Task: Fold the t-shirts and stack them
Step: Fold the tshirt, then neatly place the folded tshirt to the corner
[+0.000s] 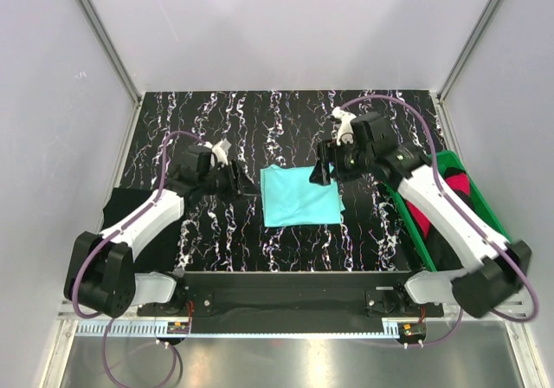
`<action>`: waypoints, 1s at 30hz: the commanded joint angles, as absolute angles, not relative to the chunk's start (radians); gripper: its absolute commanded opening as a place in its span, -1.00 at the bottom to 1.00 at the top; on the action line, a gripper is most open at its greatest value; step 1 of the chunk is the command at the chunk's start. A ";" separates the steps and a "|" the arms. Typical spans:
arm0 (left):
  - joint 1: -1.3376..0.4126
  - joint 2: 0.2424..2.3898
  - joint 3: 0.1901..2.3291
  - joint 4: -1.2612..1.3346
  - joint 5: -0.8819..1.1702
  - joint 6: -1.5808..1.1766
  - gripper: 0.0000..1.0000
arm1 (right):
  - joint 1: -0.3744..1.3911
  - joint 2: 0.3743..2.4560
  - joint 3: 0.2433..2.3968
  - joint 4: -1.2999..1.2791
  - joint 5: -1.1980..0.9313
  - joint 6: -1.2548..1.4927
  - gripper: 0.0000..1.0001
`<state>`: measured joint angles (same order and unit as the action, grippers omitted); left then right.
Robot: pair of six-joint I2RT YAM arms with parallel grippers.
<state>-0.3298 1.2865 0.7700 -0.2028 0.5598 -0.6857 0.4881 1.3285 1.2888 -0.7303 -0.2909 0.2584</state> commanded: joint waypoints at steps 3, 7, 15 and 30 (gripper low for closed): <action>-0.302 1.227 0.775 -0.239 0.541 -0.657 -0.02 | 0.577 1.158 1.247 -0.744 -0.026 0.172 0.99; -0.299 1.288 0.796 -0.230 0.560 -0.649 -0.02 | 0.575 1.152 1.097 -0.622 -0.145 0.342 0.99; -0.295 1.358 0.819 -0.204 0.540 -0.676 -0.12 | 0.633 1.186 0.963 -0.473 -0.204 0.188 0.92; -0.120 1.243 0.808 -0.479 0.408 -0.822 -0.12 | 1.158 1.440 0.841 -0.043 0.244 -0.511 0.43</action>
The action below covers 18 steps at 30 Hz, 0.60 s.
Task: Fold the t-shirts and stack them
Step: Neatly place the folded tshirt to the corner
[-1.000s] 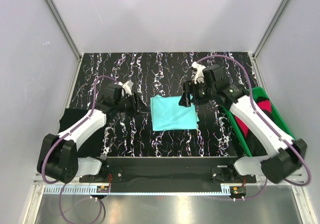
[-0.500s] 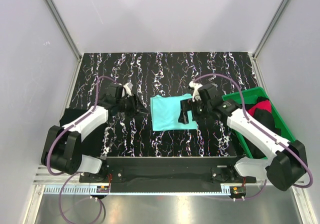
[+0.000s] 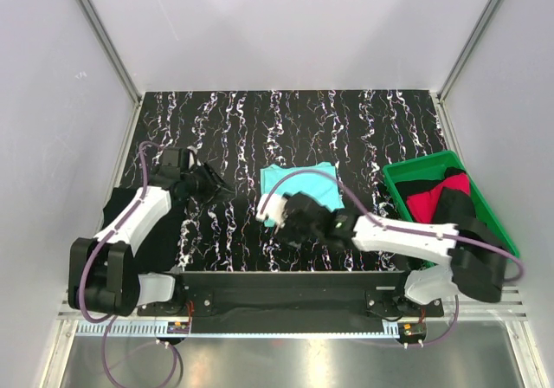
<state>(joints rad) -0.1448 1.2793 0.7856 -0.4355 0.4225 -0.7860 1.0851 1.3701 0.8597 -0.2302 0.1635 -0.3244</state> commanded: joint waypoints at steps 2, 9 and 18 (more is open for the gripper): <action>-0.095 1.236 0.811 -0.482 0.413 -0.821 0.01 | 1.180 1.495 0.883 -0.018 0.250 -0.532 0.35; -0.006 1.238 0.804 -0.488 0.471 -0.810 0.10 | 1.210 1.673 0.962 -0.009 0.272 -0.583 0.04; 0.049 1.264 0.790 -0.489 0.525 -0.796 0.14 | 1.210 1.784 0.976 -0.009 0.267 -0.588 -0.17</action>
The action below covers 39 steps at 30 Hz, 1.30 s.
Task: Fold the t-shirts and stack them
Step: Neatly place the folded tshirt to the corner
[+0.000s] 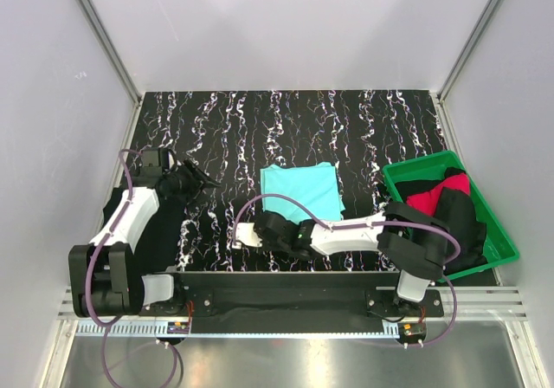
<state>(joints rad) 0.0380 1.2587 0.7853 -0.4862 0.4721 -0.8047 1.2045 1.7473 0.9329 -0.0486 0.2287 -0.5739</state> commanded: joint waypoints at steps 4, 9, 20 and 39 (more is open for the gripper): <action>0.057 1.284 0.798 -0.489 0.540 -0.787 0.16 | 1.209 1.825 0.982 0.043 0.363 -0.591 -0.28; 0.057 1.298 0.811 -0.485 0.557 -0.770 0.37 | 1.206 1.853 0.989 0.075 0.402 -0.620 -0.45; 0.020 1.423 0.781 -0.254 0.721 -0.799 0.72 | 1.192 1.763 0.976 0.081 0.385 -0.634 -1.00; -0.063 1.516 0.793 -0.196 0.692 -0.810 0.93 | 1.152 1.651 0.957 -0.043 0.207 -0.537 0.27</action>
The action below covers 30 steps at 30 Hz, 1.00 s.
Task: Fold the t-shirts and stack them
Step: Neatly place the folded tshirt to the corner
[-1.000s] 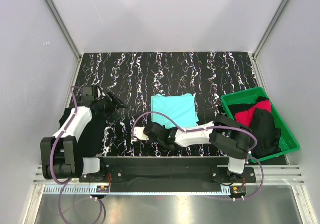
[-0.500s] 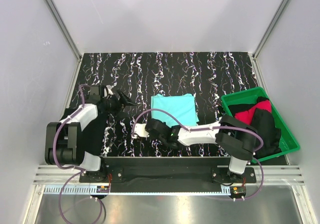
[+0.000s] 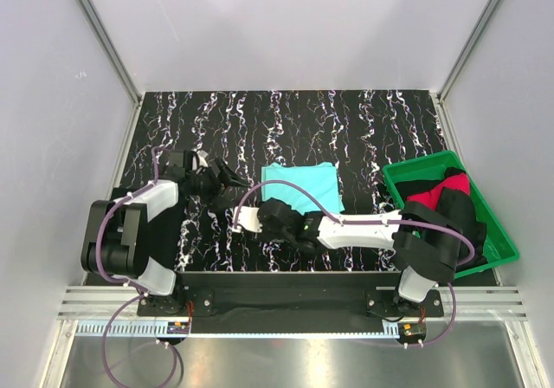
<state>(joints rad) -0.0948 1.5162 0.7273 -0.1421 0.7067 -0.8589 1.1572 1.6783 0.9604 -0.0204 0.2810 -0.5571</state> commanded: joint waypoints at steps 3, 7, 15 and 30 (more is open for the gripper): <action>-0.032 1.520 0.830 -0.244 0.692 -0.785 0.93 | 1.154 1.657 0.948 -0.051 0.254 -0.554 0.27; -0.026 1.505 0.836 -0.253 0.690 -0.790 0.92 | 1.154 1.651 0.910 -0.064 0.267 -0.600 -0.10; -0.017 1.445 0.753 -0.206 0.712 -0.801 0.90 | 1.154 1.660 0.862 -0.046 0.245 -0.673 -0.11; -0.002 1.313 0.661 -0.206 0.704 -0.775 0.91 | 1.118 1.832 0.877 0.146 0.335 -0.758 -0.42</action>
